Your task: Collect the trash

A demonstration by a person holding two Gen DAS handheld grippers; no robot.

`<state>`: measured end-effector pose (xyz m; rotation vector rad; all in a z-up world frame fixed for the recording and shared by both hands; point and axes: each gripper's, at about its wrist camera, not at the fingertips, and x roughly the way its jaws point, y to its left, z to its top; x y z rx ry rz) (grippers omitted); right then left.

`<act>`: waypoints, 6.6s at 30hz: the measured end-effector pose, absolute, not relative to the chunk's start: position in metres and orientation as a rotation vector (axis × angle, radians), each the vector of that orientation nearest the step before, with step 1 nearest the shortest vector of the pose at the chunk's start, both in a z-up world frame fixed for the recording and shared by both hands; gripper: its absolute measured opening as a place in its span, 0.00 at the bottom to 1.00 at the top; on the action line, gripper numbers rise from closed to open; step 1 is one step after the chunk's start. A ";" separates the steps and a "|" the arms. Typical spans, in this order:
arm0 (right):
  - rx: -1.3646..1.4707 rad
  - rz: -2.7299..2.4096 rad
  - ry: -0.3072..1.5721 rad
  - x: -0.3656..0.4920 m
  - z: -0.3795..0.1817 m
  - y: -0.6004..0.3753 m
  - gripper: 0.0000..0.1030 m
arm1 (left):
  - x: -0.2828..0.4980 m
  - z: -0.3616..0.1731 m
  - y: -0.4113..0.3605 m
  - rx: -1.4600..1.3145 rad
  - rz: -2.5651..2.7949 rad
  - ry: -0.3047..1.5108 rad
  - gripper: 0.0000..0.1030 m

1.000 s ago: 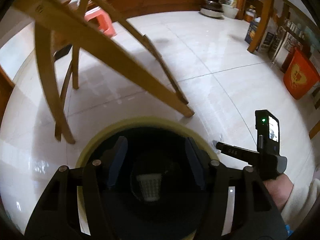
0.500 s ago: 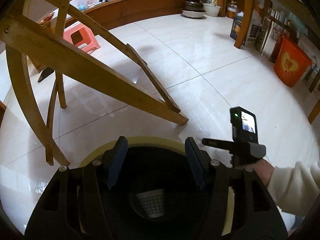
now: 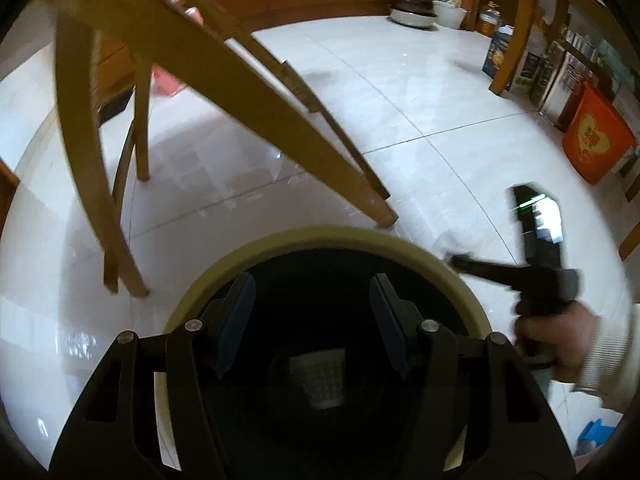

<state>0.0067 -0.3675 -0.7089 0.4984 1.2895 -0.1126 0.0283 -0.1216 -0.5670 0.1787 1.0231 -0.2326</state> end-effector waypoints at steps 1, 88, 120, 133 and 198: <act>0.473 -0.115 1.270 0.000 -0.687 -0.366 0.17 | 0.025 -0.563 -0.117 0.164 -0.223 1.036 0.55; -0.132 0.740 1.058 0.277 -0.031 -0.112 0.54 | 0.178 -0.031 0.073 -0.254 0.278 1.109 0.73; -0.131 0.849 1.124 0.374 -0.090 -0.071 0.25 | 0.306 -0.115 0.065 -0.270 0.332 1.313 0.66; -0.048 0.858 1.096 0.337 -0.048 -0.085 0.24 | 0.270 -0.084 0.067 -0.294 0.300 1.258 0.33; 0.419 0.172 1.355 -0.044 -0.442 -0.184 0.43 | -0.017 -0.425 -0.036 -0.022 -0.248 1.385 0.43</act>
